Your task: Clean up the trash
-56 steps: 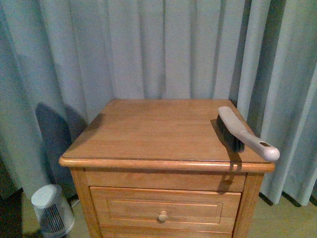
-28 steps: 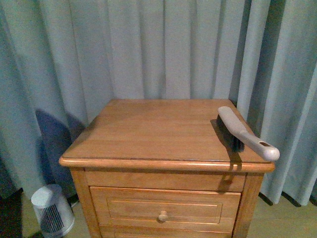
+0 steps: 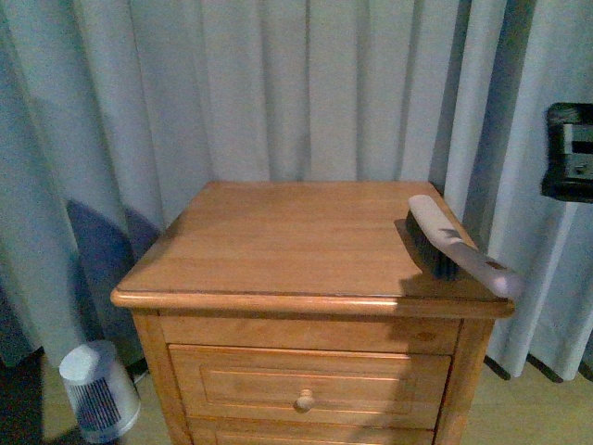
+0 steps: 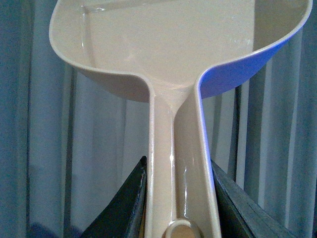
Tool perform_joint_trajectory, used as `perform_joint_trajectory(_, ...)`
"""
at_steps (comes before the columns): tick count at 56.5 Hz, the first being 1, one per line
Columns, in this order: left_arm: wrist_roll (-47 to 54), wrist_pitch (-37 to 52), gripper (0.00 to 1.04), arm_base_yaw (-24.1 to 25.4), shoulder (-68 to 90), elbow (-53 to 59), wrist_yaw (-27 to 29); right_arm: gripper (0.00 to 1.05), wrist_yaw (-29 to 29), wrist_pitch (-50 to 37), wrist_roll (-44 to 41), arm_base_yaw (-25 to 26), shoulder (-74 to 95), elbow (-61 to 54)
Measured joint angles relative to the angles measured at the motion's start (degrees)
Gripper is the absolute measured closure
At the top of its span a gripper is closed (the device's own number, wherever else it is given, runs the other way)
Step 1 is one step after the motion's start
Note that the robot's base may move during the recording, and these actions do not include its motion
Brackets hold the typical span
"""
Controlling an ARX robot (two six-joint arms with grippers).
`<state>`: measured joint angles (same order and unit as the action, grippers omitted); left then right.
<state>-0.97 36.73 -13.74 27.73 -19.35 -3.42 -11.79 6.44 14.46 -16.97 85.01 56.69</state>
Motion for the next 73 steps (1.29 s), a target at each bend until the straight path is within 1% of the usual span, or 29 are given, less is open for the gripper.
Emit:
perform_joint_trajectory(7, 0.00, 0.00, 0.76, 0.00, 0.00, 0.00, 0.00, 0.07, 2.80, 1.22, 3.54, -1.14, 9.38, 6.19)
perform_joint_trajectory(12, 0.00, 0.00, 0.76, 0.00, 0.00, 0.00, 0.00, 0.07, 3.69, 2.89, 5.57, -1.70, 13.49, 9.09)
perform_joint_trajectory(22, 0.00, 0.00, 0.76, 0.00, 0.00, 0.00, 0.00, 0.07, 3.85, 4.61, 8.46, -3.19, 18.32, 13.31)
perform_joint_trajectory(35, 0.00, 0.00, 0.76, 0.00, 0.00, 0.00, 0.00, 0.08, 2.86, 5.86, 11.15, -4.11, 22.05, 14.91)
perform_joint_trajectory(41, 0.00, 0.00, 0.76, 0.00, 0.00, 0.00, 0.00, 0.22, 2.60, 6.03, 11.69, -4.09, 22.75, 14.91)
perform_joint_trajectory(43, 0.00, 0.00, 0.76, 0.00, 0.00, 0.00, 0.00, 0.29, 2.60, 6.05, 11.76, -4.09, 22.95, 14.91)
perform_joint_trajectory(63, 0.00, 0.00, 0.76, 0.00, 0.00, 0.00, 0.00, 0.80, 2.40, 5.75, 12.37, -4.09, 23.06, 14.95)
perform_joint_trajectory(66, 0.00, 0.00, 0.76, 0.00, 0.00, 0.00, 0.00, 0.83, 1.95, 5.25, 12.33, -4.13, 22.99, 14.80)
perform_joint_trajectory(71, 0.00, 0.00, 0.76, 0.00, 0.00, 0.00, 0.00, 0.84, 1.68, 4.02, 11.63, -4.13, 22.45, 14.19)
perform_joint_trajectory(73, 0.00, 0.00, 0.76, 0.00, 0.00, 0.00, 0.00, 0.84, 0.20, 2.12, 10.21, -4.15, 21.40, 12.94)
